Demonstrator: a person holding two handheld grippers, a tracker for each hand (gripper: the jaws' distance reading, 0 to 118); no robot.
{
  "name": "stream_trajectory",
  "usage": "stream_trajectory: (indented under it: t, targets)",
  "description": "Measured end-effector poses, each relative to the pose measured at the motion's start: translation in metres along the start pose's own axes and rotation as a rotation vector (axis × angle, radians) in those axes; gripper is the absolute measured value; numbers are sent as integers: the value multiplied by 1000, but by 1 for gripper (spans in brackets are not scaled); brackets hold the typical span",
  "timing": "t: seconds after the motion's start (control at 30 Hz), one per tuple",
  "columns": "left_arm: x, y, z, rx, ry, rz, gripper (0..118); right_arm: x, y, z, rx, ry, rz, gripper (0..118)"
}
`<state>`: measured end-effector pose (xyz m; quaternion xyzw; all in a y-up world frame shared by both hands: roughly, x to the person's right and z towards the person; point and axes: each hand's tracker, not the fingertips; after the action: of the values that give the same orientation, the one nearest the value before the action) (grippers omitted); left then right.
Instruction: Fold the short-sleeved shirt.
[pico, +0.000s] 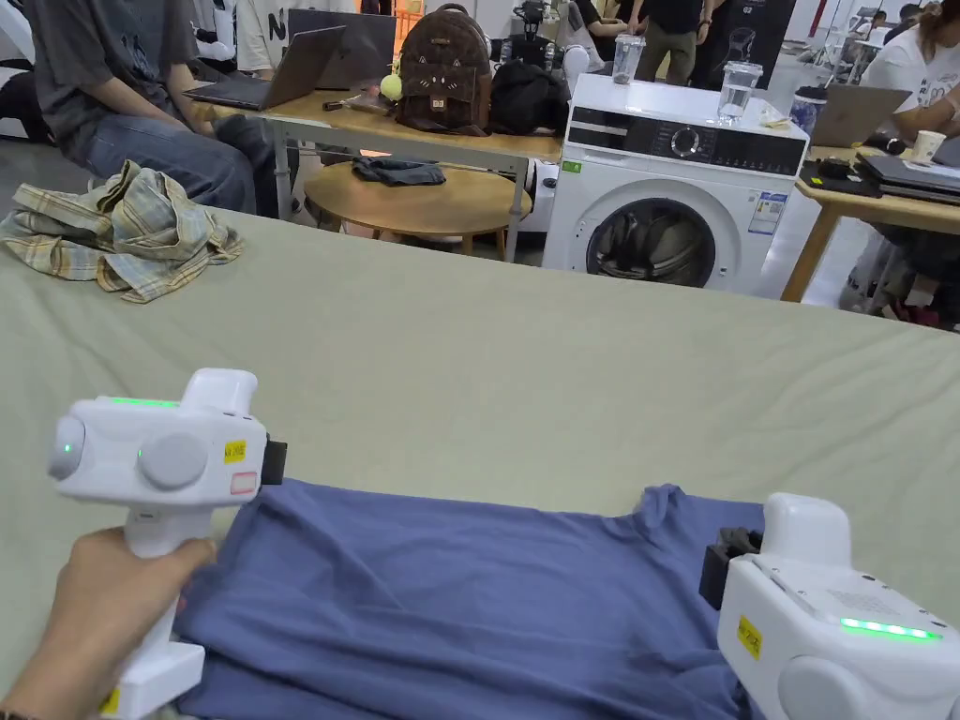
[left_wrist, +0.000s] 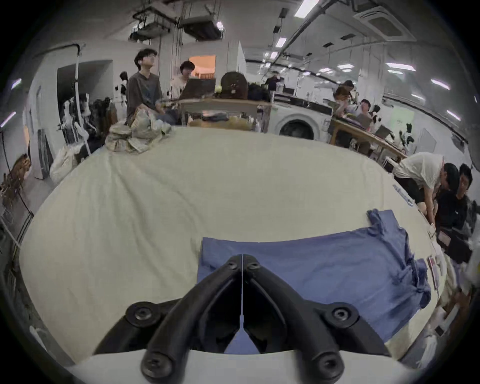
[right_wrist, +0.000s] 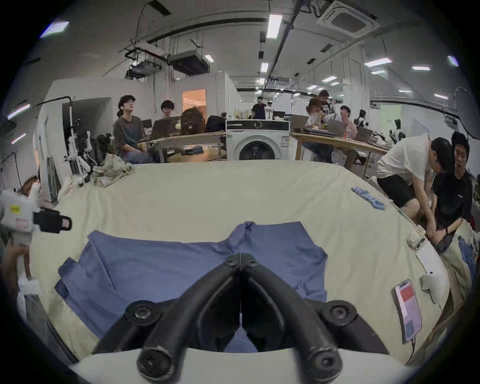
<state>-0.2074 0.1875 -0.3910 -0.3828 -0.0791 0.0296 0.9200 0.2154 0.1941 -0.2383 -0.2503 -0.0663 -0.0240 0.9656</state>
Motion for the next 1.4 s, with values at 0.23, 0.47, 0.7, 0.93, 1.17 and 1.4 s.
stream_trajectory:
  t: [0.23, 0.47, 0.7, 0.93, 1.17, 1.4]
  targets:
    - [-38, 46, -74, -252, -26, 55, 23, 9, -4, -17, -66, -17, 33, 0]
    - [-33, 33, -120, -447, -34, 51, 61, 22, -14, -25, -117, -45, 46, 0]
    - [8, 25, -110, -338, 49, -148, 0, 37, -11, -35, -161, -66, 22, 0]
    - [0, 24, -91, -206, 15, -119, 0, 76, 34, -71, -259, -95, -22, 1]
    - [-5, 32, -74, -129, 1, -99, 0, 116, 60, -158, -454, -88, -75, 60]
    - [-3, 30, -71, -121, 3, -97, 0, 120, 33, -229, -685, -123, -9, 59]
